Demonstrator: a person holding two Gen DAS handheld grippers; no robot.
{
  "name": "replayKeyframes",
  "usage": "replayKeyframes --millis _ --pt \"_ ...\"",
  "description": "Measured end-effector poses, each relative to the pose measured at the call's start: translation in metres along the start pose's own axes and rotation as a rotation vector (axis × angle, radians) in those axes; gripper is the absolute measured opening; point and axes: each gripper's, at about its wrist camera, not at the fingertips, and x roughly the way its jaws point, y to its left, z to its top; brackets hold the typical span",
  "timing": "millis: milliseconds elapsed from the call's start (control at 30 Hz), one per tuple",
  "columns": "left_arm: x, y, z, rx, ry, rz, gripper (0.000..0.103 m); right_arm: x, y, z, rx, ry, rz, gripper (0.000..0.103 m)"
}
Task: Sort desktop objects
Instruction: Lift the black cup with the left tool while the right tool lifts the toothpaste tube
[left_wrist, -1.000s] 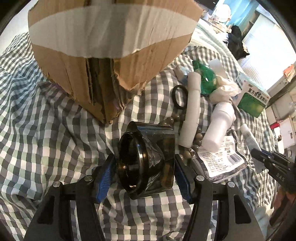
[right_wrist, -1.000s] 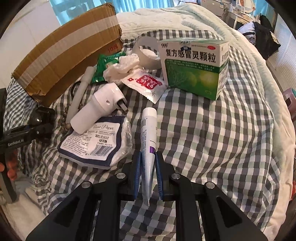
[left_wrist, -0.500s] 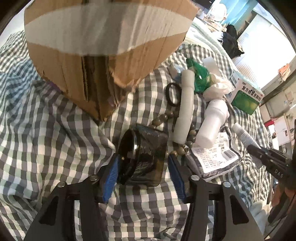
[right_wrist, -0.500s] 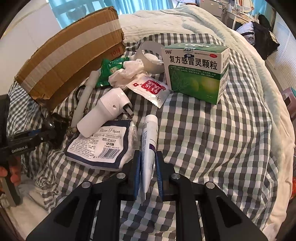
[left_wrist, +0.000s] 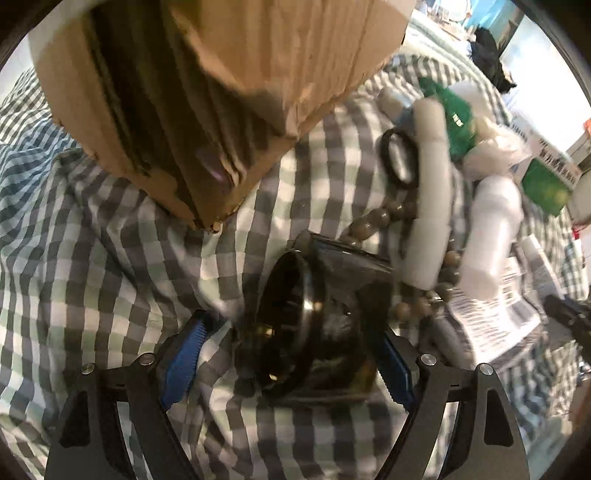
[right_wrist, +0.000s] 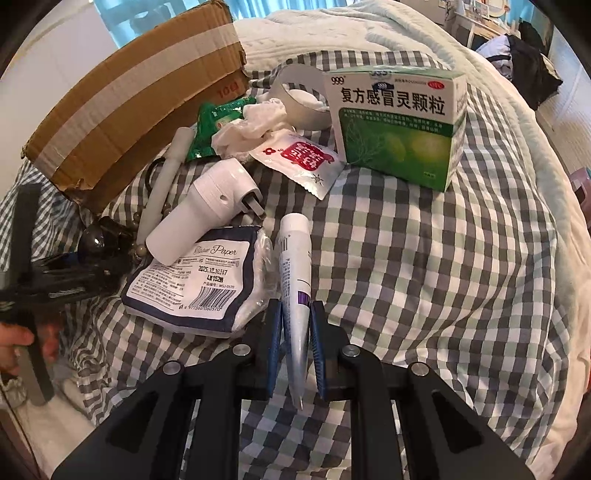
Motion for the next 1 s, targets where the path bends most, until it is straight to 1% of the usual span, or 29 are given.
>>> replayKeyframes --millis 67,100,133,167,200,267,367,500,600,700,767,900,1000 --pt "-0.001 0.0 0.0 0.008 -0.011 -0.01 0.083 -0.001 -0.001 0.0 0.001 -0.004 0.004 0.015" --pt "-0.003 0.001 0.0 0.011 -0.016 -0.018 0.074 -0.002 -0.001 0.0 0.002 -0.007 0.005 0.015" --pt "-0.007 0.002 0.0 0.017 -0.026 -0.02 0.063 -0.003 -0.002 0.0 0.002 -0.011 0.005 0.015" --pt "-0.011 0.003 0.0 0.024 -0.031 -0.018 0.058 -0.005 -0.002 0.0 0.002 -0.014 0.005 0.015" --pt "-0.014 0.003 -0.001 0.034 -0.035 -0.021 0.056 -0.006 -0.002 0.0 0.001 -0.019 0.006 0.015" --pt "-0.022 0.006 -0.004 0.046 -0.041 -0.049 0.055 -0.009 -0.002 0.0 -0.002 -0.027 0.007 0.015" --pt "-0.033 0.014 -0.008 0.031 -0.054 -0.102 0.054 -0.012 -0.003 0.001 -0.003 -0.038 0.005 0.015" --pt "-0.051 0.029 -0.009 -0.014 -0.078 -0.202 0.051 -0.02 -0.004 0.003 -0.007 -0.053 -0.006 0.015" --pt "-0.063 0.04 -0.009 -0.026 -0.09 -0.237 0.049 -0.028 -0.001 0.005 -0.018 -0.067 -0.017 0.015" --pt "-0.074 0.043 -0.01 -0.012 -0.108 -0.239 0.049 -0.034 0.003 0.008 -0.033 -0.072 -0.026 0.015" --pt "-0.074 0.033 -0.011 0.0 -0.092 -0.223 0.049 -0.035 0.007 0.008 -0.039 -0.065 -0.032 0.015" --pt "-0.062 0.031 -0.012 0.014 -0.058 -0.208 0.049 -0.034 0.016 0.005 -0.063 -0.049 -0.04 0.014" --pt "-0.063 0.04 -0.023 0.028 -0.063 -0.204 0.049 -0.03 0.017 0.003 -0.059 -0.035 -0.039 0.015"
